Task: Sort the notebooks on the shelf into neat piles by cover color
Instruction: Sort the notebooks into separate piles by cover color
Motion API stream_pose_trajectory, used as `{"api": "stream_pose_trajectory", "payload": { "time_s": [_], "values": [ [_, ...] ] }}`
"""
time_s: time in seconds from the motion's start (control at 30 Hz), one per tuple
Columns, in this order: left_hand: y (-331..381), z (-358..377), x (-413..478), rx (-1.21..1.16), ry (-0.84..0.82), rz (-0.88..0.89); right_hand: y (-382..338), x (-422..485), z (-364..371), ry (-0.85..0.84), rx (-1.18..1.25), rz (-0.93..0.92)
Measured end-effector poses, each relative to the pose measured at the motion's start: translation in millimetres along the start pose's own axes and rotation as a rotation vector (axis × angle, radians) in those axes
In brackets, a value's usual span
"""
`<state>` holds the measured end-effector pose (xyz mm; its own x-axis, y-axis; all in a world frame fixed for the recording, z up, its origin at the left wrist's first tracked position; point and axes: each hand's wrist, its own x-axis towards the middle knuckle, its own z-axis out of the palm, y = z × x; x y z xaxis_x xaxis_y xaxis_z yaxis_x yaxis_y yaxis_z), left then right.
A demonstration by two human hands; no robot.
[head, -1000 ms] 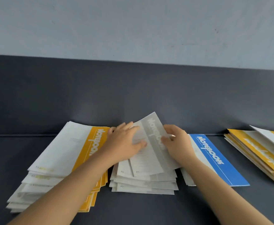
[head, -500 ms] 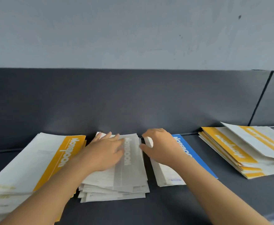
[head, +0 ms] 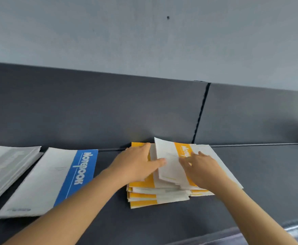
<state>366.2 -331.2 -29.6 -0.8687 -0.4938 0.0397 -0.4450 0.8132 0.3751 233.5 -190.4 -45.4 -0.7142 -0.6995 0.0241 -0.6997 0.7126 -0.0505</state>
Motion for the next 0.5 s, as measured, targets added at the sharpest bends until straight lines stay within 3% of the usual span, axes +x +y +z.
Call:
{"api": "stream_pose_trajectory", "payload": {
  "time_s": [0.1,0.23,0.5],
  "values": [
    [28.3,15.1,17.3,-0.356,0.023,-0.091,19.2,-1.2,7.2,-0.101,0.087,-0.108],
    [36.2,29.6,37.1,-0.679,0.080,-0.217,23.0,1.6,11.2,-0.031,0.267,-0.168],
    [10.4,-4.1,2.3,-0.946,0.141,-0.175,-15.6,0.3,-3.5,0.204,0.647,-0.127]
  ]
}}
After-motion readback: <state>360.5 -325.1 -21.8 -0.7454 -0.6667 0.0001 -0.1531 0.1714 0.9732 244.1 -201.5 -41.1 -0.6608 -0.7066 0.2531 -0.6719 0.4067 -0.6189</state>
